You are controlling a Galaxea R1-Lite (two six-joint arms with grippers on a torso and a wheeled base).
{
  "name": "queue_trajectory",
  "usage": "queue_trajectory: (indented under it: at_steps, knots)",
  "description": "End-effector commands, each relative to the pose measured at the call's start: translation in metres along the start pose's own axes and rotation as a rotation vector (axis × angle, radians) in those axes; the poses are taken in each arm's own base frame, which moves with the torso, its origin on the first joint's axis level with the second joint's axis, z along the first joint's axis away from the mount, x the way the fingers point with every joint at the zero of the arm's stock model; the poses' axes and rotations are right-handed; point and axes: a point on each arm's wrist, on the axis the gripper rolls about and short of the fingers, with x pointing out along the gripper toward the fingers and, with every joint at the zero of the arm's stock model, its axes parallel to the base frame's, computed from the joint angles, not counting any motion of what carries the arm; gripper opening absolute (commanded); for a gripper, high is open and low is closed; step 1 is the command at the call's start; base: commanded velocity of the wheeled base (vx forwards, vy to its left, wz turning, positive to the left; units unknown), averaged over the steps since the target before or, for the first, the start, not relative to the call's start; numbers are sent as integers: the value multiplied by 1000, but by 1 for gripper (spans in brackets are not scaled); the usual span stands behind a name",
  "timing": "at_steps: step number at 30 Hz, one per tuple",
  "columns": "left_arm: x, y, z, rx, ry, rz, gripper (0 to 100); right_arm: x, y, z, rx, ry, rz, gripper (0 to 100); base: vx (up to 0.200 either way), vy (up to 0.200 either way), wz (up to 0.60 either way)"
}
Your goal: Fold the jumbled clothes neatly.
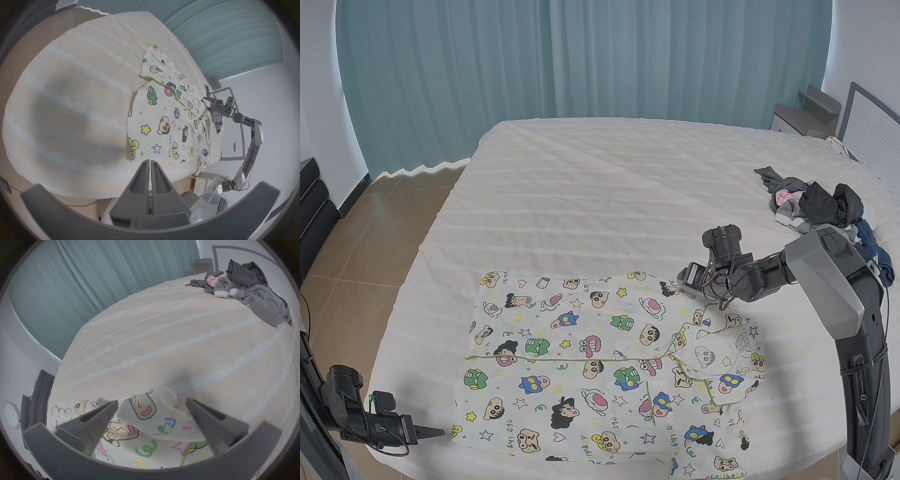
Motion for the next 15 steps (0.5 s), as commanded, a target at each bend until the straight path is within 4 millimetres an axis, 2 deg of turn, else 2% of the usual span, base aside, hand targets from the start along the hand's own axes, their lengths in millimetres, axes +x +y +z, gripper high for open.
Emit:
queue_trajectory:
  at_steps: [1, 7, 9, 15]
  knots:
    - [0, -1, -4, -12, 10, -1, 0, 3, 0, -3, -1, 6, -1, 0, 0, 0, 0]
    - [-1, -1, -4, -11, 9, -1, 0, 0, 0, 0, 3, 2, -2, 0, 0, 0, 0]
    - [0, -1, -4, -12, 11, 0, 0, -11, 2, 11, 11, -28, 3, 0, 0, 0, 0]
    - [0, -1, -4, -12, 11, 0, 0, -30, 8, 29, 25, -82, 27, 0, 0, 0, 0]
